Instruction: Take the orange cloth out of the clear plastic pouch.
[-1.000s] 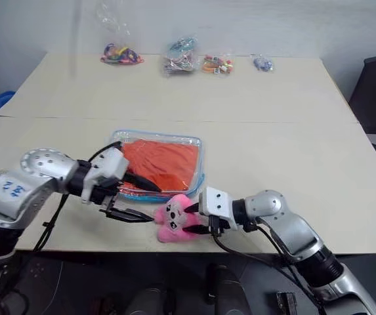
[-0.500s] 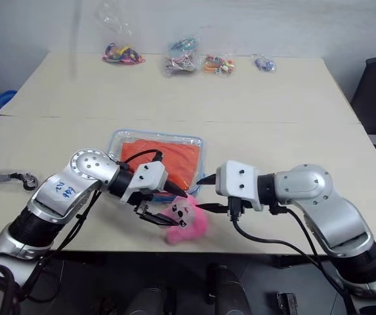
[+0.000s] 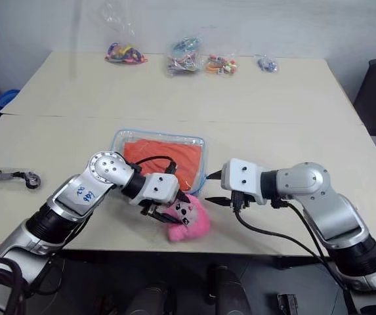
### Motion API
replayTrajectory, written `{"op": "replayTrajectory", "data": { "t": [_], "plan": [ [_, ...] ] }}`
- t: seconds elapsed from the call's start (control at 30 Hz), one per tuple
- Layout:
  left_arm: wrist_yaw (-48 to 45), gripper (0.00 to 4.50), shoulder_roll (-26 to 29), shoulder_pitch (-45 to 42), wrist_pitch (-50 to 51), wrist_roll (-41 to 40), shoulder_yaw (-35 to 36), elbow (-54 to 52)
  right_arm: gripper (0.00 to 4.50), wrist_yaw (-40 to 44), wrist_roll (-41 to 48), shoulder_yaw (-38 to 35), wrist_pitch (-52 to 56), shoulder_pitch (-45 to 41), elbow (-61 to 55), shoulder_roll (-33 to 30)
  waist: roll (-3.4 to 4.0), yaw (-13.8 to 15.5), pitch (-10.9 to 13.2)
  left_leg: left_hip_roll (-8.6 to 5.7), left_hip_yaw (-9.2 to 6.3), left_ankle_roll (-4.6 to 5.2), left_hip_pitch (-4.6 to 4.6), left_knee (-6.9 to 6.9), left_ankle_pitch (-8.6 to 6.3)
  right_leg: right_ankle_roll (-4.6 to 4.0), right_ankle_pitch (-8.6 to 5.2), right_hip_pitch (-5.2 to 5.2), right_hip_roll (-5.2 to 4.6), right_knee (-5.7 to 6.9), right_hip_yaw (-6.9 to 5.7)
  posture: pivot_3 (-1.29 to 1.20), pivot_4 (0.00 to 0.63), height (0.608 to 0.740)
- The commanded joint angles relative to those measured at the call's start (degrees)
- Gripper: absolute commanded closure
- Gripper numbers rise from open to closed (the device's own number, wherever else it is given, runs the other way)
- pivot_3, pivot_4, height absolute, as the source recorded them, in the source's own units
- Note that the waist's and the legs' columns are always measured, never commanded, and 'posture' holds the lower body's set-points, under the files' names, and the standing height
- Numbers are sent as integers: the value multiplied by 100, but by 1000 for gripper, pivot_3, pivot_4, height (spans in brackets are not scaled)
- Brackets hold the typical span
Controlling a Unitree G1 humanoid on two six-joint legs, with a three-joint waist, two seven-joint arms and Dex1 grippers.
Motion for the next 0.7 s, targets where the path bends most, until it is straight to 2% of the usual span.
{"op": "replayTrajectory", "data": {
  "t": [0.03, 0.13, 0.2, 0.33, 0.43, 0.7],
  "plan": [
    [-47, 2970, 61, 130, 45, -119, 238, -158, 1971, -22, -72, -65, -267, 17, 47, 26, 0, 6, 0, 0, 0, 0, 0, 0, 0, 0, 0, 0, 0, 0, 0, 0, 150, 740],
    [-151, 3853, 158, 242, 81, -246, 401, -261, 1971, -37, -191, -28, -452, -35, 255, 97, 0, 4, 0, 1, 1, 0, 1, 0, 0, 0, 0, 0, 0, 0, -1, 0, 150, 740],
    [-446, 4440, 439, 387, 180, -482, 562, -511, 1971, -240, -538, 151, -774, -156, 598, 308, 0, -19, 0, 1, 1, 0, 2, 0, 0, 0, 0, -1, 0, 0, -1, 0, 150, 740],
    [-607, 4495, 802, 513, 442, -776, 905, -723, 1971, -524, -1230, 622, -1550, -335, 1231, 728, 1, -75, 0, 4, 1, -2, 3, -1, 1, -2, -1, -2, 2, 3, -2, 0, 150, 740],
    [-500, 4495, 792, 516, 733, -965, 1062, -797, 1971, -417, -1578, 919, -2265, -428, 1572, 841, 1, -93, 0, 3, -3, -2, 3, -1, 1, -2, -1, -3, 0, 2, -4, 0, 150, 740],
    [-308, 4495, 714, 540, 859, -977, 1033, -998, 1971, -499, -1725, 1051, -2781, -717, 2027, 1359, 1, -103, 0, 3, -11, -1, 6, 9, 1, 0, 0, -8, -3, 2, -11, 0, 150, 740]
  ]
}}
